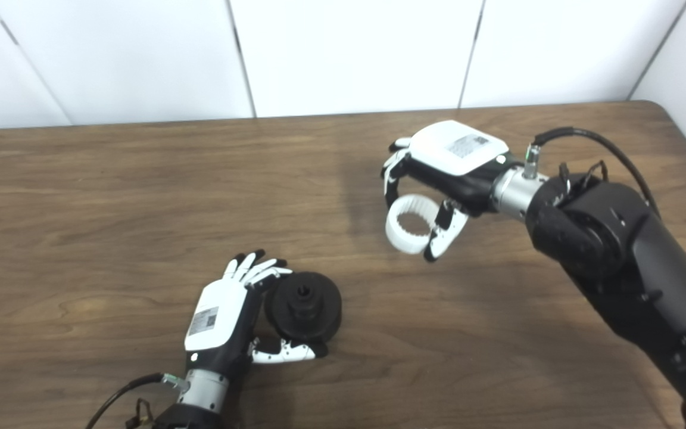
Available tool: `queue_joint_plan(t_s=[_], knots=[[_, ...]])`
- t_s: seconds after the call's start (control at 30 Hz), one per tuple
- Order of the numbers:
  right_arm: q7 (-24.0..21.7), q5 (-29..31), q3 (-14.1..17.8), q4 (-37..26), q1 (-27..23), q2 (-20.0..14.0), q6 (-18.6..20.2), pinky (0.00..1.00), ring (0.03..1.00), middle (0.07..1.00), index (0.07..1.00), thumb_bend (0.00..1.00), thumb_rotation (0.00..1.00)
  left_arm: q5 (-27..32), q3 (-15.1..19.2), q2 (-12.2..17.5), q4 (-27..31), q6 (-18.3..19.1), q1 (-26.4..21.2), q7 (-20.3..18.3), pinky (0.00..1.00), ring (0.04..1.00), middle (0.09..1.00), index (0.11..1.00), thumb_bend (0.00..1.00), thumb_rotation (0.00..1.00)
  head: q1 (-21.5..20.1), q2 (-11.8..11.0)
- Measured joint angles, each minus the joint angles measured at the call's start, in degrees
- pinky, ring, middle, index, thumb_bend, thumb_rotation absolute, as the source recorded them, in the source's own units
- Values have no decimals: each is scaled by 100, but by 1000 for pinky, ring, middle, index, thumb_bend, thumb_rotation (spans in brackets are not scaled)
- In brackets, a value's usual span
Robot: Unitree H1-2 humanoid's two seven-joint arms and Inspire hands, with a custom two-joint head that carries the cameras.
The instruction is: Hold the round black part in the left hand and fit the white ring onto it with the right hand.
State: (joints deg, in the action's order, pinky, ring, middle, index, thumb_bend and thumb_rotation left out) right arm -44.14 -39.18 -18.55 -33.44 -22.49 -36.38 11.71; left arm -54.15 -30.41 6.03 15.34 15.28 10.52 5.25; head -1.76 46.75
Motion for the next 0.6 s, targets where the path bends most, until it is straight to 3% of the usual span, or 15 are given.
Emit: queue_joint_plan(t_s=[0.37, 0.6], knots=[[-231, 182, -107, -420, 158, 416, -107, 960, 918, 805, 483, 525, 141, -163, -147, -80, 82, 240, -146, -286, 1000, 970, 844, 484, 523, 54, 18, 150], [-521, 115, -227, -632, 170, 890, -34, 1000, 921, 817, 484, 524, 138, -200, -173, -109, 82, 272, -183, -372, 1000, 974, 851, 484, 523, 55, -44, 211]])
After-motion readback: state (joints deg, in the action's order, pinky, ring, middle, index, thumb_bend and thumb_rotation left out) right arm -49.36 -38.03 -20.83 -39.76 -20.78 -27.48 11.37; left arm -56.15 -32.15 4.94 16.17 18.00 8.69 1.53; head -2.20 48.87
